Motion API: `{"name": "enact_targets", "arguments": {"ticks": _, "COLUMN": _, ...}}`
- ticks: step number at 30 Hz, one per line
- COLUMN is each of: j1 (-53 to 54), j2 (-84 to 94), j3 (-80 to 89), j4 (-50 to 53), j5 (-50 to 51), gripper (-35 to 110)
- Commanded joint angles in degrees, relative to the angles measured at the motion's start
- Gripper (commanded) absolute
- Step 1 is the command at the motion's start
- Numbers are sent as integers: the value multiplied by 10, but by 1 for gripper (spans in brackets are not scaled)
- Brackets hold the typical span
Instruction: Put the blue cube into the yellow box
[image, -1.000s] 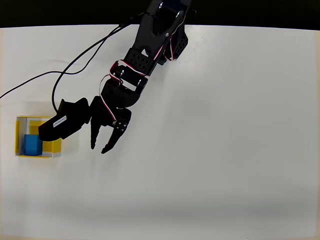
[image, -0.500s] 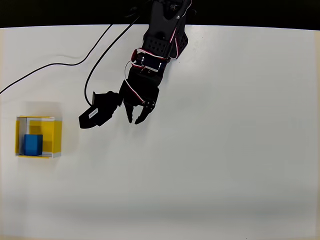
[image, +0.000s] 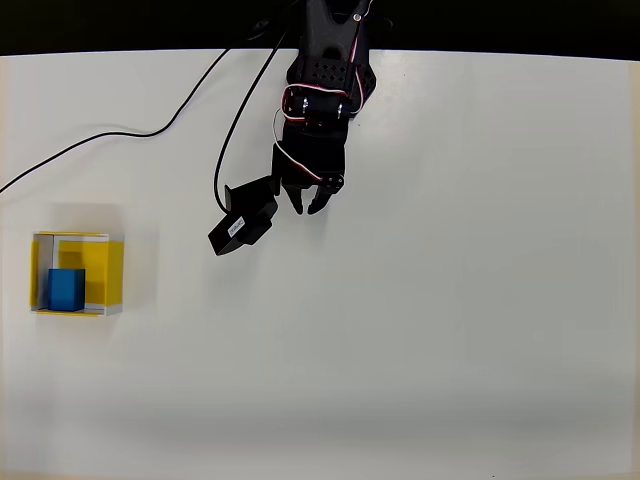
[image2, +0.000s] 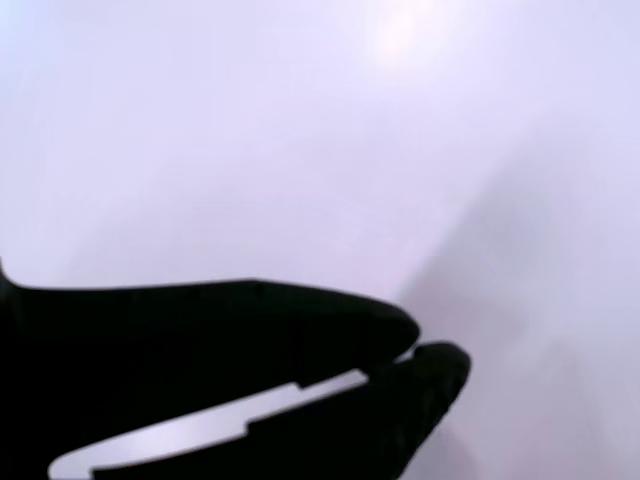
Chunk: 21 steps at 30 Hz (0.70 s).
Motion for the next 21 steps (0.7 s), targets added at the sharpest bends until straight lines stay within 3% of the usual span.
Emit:
{"name": "enact_targets", "arguments": {"ticks": 1, "j1": 11, "j2": 70, "j3": 27, "j4": 30, "j5": -22, "gripper": 1}}
{"name": "enact_targets", "arguments": {"ticks": 13, "j1": -15, "j2": 105, "j3": 45, "j4": 167, "j5": 30, "gripper": 0}}
{"name": "enact_targets", "arguments": {"ticks": 21, "j1": -11, "j2": 105, "j3": 45, "j4": 170, "j5": 69, "gripper": 0}}
